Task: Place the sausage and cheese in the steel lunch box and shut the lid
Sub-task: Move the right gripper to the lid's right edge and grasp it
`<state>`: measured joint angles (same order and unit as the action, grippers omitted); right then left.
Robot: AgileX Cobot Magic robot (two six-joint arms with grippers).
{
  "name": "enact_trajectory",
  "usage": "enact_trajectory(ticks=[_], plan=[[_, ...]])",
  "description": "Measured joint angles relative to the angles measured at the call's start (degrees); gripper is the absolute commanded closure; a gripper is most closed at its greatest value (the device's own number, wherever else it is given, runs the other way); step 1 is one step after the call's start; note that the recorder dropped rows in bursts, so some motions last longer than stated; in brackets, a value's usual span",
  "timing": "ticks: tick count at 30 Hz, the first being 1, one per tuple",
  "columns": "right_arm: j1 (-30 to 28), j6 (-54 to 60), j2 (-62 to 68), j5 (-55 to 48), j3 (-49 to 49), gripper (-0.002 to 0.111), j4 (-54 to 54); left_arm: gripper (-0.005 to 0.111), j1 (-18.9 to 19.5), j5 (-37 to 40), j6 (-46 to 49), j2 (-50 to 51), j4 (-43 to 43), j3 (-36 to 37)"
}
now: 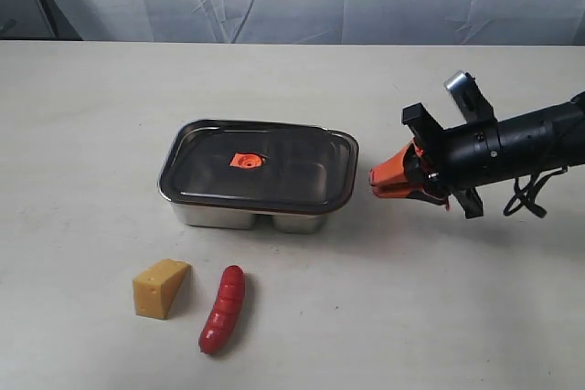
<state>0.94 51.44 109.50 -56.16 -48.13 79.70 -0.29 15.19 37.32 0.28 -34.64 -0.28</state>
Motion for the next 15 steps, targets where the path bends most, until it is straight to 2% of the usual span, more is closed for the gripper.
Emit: enact_trajectory(ticks=[2, 7, 10, 15], plan=[[0.00, -0.14, 0.89, -1.37, 0.08, 0.055, 0.11, 0.107, 0.00, 0.00, 0.00, 0.00, 0.00, 0.00], [0.00, 1.95, 1.25, -7.20, 0.08, 0.055, 3.08, 0.107, 0.00, 0.00, 0.00, 0.00, 0.00, 0.00], [0.28, 2.18, 1.25, -5.70, 0.08, 0.055, 5.02, 0.107, 0.00, 0.00, 0.00, 0.00, 0.00, 0.00], [5.28, 4.62, 1.47, -2.09, 0.08, 0.056, 9.86, 0.107, 0.00, 0.00, 0.00, 0.00, 0.00, 0.00]])
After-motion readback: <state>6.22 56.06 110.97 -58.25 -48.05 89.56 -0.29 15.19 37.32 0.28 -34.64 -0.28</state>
